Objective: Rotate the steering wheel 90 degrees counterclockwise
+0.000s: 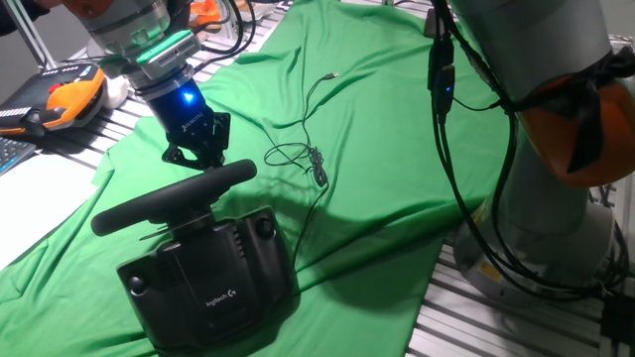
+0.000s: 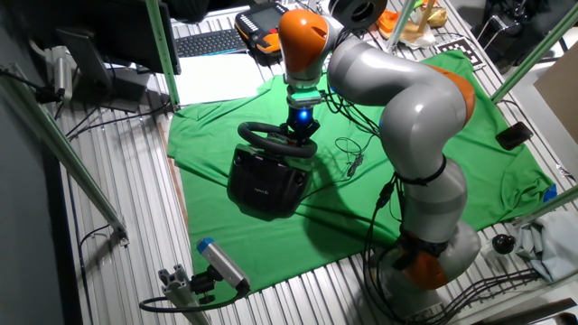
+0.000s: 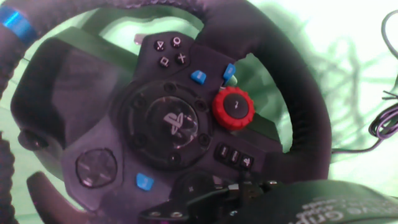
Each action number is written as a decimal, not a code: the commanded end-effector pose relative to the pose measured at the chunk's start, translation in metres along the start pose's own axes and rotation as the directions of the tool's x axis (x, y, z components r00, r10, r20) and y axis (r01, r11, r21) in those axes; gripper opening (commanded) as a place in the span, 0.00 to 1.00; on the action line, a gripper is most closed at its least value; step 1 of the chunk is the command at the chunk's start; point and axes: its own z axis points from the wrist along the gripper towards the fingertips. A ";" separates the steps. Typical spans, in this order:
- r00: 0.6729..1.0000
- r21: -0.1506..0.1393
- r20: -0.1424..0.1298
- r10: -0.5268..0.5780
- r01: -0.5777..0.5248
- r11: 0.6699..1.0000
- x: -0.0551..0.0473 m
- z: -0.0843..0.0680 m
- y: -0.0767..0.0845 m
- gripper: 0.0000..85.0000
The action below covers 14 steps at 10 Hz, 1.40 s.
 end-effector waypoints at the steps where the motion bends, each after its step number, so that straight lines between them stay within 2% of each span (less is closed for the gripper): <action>1: 1.000 0.000 0.002 -0.003 0.003 1.000 -0.002 0.000 -0.001 0.00; 4: 1.000 -0.004 0.007 -0.011 0.011 1.000 -0.006 0.002 -0.002 0.00; 7: 1.000 -0.007 0.001 -0.011 0.011 1.000 -0.003 0.001 -0.002 0.00; 12: 1.000 -0.009 0.016 -0.023 0.023 1.000 -0.012 0.005 -0.002 0.00; 14: 1.000 -0.011 0.008 -0.023 0.023 1.000 -0.009 0.002 -0.001 0.00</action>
